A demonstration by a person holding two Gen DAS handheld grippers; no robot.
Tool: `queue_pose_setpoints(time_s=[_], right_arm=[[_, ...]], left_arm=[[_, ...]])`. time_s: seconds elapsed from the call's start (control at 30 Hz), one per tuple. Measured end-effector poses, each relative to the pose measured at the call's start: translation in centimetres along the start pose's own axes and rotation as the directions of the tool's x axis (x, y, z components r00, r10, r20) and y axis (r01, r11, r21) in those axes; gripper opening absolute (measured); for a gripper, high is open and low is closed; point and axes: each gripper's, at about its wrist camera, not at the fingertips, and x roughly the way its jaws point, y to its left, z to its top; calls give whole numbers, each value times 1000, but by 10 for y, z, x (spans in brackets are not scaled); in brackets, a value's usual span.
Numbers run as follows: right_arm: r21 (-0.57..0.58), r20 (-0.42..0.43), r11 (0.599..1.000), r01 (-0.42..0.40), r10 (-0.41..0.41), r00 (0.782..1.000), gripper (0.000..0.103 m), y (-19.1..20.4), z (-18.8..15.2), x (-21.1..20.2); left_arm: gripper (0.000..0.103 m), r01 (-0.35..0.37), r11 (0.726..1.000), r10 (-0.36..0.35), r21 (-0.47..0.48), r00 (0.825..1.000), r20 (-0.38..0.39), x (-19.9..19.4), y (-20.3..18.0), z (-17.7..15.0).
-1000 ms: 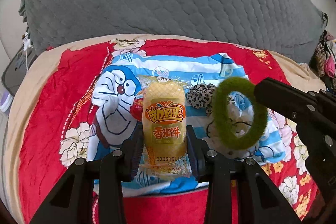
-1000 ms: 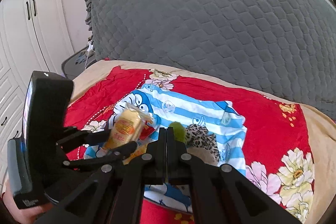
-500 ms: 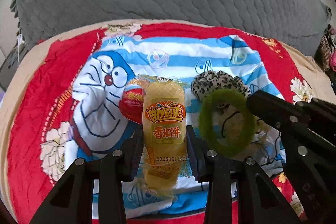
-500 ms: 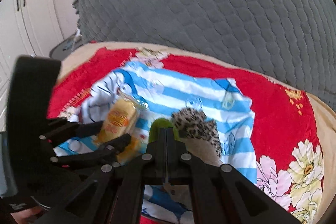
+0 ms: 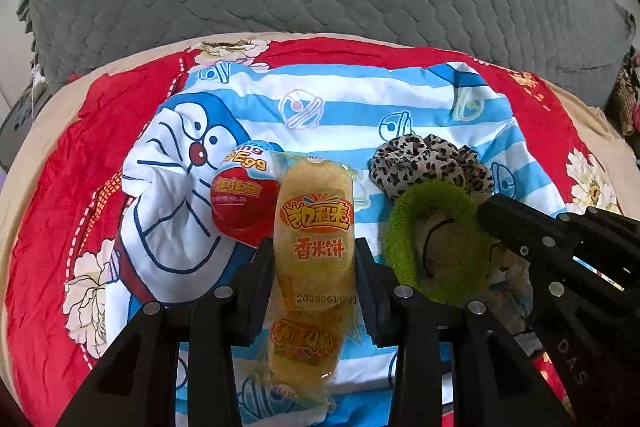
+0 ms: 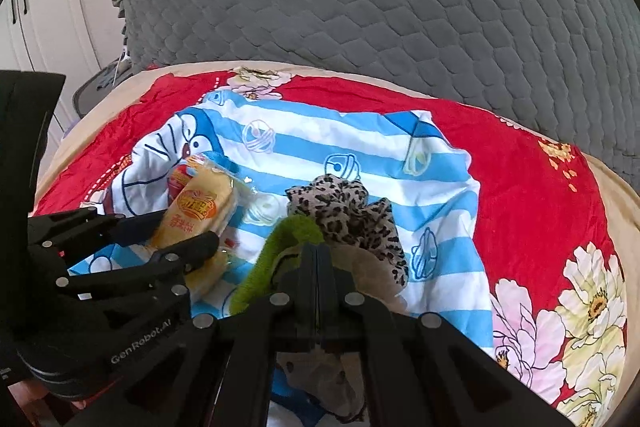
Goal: Organize objects
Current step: 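Carry the snack cake over the shirt while the right tool carries the ring beside it, then lower the snack cake onto the shirt while the right tool lowers the ring onto it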
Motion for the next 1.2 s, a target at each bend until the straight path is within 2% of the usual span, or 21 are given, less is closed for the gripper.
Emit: queue_pose_setpoints(time_s=[0.1,0.6,0.9,1.03,1.1,1.17,1.2], right_arm=[[7,-7,1000,1,-1,1000,0,-3,-2,3],[27,-18,999,21,-20,1000,1,-10,-11,7],[36,-22,999,25,-24,999,5,-11,-14,5],[42,-25,999,25,-24,999,17,-12,-15,3],[47,-24,999,26,-25,999,28,-12,-16,2],[47,-21,998,32,-31,999,43,-12,-17,0],[46,-19,998,34,-34,999,45,-12,-17,0]], left_arm=[[39,-7,1000,7,14,1000,5,0,-2,0],[43,-5,1000,5,-30,1000,7,3,3,-8],[55,-20,999,20,-46,1000,3,1,7,-15],[59,-22,998,22,-52,1000,2,0,10,-18],[62,-23,998,23,-56,1000,1,-1,11,-20],[65,-24,998,24,-61,1000,-1,-1,12,-22],[66,-24,998,24,-64,1000,-3,-2,13,-22]])
